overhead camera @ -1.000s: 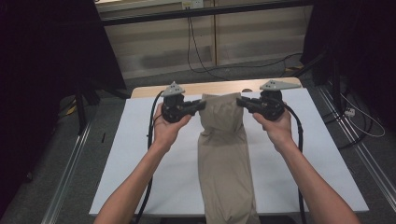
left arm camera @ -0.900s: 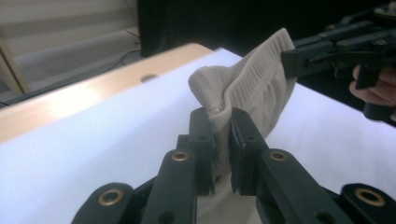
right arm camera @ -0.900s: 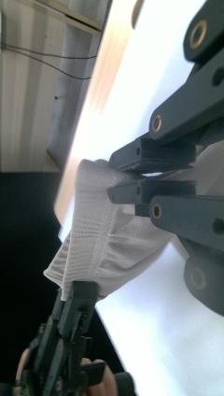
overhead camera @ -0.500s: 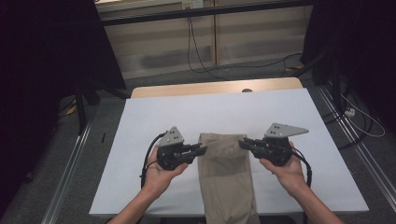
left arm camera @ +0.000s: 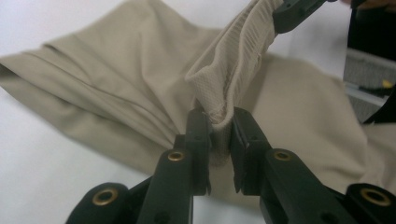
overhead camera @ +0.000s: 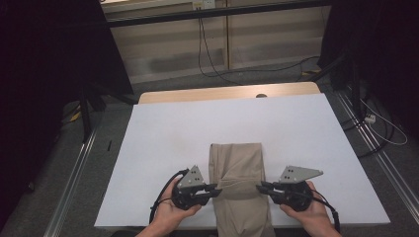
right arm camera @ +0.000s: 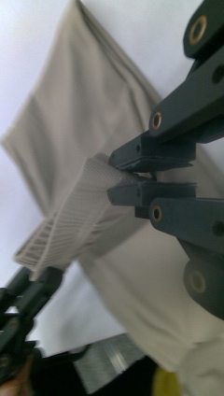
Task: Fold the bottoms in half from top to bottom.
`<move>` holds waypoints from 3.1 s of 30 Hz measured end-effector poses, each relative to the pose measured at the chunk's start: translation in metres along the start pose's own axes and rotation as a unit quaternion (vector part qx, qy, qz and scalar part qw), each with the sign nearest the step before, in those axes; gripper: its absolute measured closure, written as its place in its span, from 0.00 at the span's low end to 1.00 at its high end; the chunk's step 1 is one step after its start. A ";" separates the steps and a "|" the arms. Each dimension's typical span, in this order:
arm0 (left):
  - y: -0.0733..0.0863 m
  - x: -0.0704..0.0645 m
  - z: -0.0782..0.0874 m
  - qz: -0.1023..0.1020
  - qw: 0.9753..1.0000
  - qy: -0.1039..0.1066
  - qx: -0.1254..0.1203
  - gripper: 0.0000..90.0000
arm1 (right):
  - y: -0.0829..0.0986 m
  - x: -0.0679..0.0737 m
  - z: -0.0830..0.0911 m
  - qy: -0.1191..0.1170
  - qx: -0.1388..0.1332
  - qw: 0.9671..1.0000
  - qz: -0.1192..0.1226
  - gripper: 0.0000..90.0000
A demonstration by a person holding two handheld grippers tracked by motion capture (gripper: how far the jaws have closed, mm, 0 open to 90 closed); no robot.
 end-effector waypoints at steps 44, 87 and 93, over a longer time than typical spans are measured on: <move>0.022 -0.050 -0.007 -0.026 0.995 0.071 0.069 0.76 | 0.023 0.055 0.005 -0.089 0.070 0.993 0.014 0.72; -0.041 0.137 -0.062 0.137 0.983 -0.115 0.035 0.50 | -0.031 -0.131 -0.085 0.069 0.048 0.994 -0.069 0.57; -0.032 0.138 -0.058 0.138 0.983 -0.112 0.040 0.63 | -0.021 -0.132 -0.088 0.070 0.070 0.993 -0.066 0.57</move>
Point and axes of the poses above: each handheld gripper's, and its own axes: z roughly backward along the jaws, y roughly out of its underside, x roughly to its left, the point moved 5 cm from there along -z, roughly forward along the jaws, and after that the axes turned 5 degrees about z, right-handed, at the moved point
